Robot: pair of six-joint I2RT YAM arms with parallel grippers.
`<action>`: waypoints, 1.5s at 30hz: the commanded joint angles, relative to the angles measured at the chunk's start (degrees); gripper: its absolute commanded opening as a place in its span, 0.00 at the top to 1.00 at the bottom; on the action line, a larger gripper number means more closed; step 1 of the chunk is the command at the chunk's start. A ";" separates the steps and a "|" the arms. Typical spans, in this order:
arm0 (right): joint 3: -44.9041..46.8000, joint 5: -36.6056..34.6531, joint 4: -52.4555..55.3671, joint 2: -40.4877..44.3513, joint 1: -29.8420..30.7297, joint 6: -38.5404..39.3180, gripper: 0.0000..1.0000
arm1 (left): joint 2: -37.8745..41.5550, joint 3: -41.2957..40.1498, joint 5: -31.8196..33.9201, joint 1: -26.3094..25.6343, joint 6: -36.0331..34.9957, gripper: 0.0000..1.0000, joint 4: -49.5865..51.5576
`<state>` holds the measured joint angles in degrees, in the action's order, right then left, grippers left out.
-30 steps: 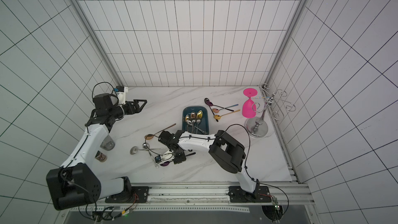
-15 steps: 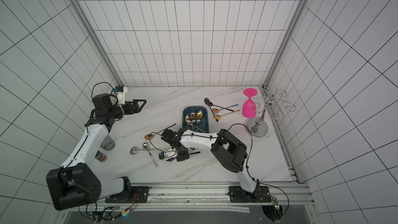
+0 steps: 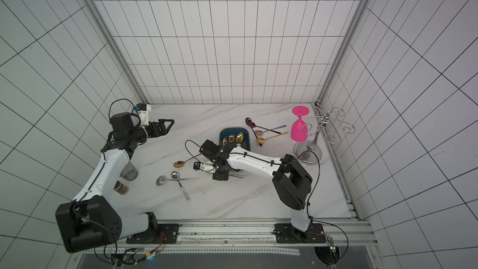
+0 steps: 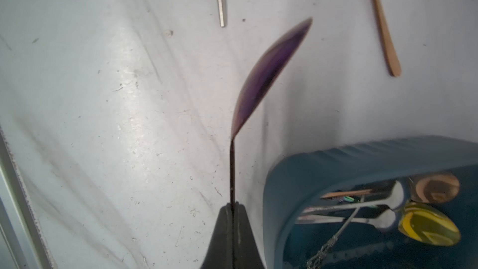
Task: Put the spoon into the storage box
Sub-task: Pick up the spoon from the center of the board, then place the spoon in the storage box.
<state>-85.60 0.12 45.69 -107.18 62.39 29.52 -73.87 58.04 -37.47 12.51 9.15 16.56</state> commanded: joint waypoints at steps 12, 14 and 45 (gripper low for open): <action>-12.46 -9.46 0.49 -1.02 -8.71 -35.40 1.00 | 0.14 0.12 0.75 0.80 1.12 0.01 -0.68; -11.95 -10.03 -0.44 -0.55 -10.04 -38.42 1.00 | 0.22 0.02 0.74 0.84 1.01 0.01 -0.84; -3.91 -6.56 -4.61 -5.77 -21.77 -54.57 0.85 | 1.48 -0.80 -0.31 1.25 1.03 0.01 -0.54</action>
<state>-91.09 -6.33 41.56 -114.54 40.86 -24.21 -73.82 57.60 -37.15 13.23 10.74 16.43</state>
